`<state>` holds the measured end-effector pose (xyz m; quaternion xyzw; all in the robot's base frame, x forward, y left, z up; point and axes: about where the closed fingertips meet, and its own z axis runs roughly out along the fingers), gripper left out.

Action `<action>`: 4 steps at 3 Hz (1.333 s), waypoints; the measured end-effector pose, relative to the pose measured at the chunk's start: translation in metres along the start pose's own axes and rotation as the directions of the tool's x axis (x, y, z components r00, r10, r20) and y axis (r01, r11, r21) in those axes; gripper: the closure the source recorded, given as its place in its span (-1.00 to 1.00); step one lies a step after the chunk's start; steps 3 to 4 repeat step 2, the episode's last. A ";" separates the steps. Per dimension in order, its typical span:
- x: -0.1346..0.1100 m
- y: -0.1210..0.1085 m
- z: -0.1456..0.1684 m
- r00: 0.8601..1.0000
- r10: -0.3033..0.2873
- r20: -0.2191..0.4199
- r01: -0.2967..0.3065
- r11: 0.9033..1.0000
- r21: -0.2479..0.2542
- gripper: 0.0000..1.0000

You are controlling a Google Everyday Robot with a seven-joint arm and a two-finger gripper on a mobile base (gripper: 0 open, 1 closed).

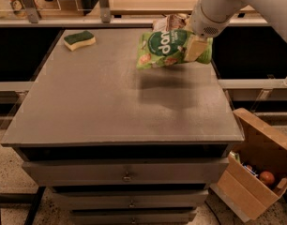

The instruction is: Move green rice chip bag near brown chip bag

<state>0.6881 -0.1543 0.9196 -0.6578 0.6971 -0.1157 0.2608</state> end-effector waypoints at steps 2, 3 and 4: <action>0.000 0.001 0.002 1.000 -0.001 0.000 0.001 1.000 -0.003 -1.00; 0.000 0.001 0.002 1.000 -0.001 0.000 0.001 1.000 -0.003 -1.00; 0.000 0.001 0.002 1.000 -0.001 0.000 0.001 1.000 -0.003 -1.00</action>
Offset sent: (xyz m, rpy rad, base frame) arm 0.0002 0.0006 -0.0017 -0.0005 0.0026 0.0011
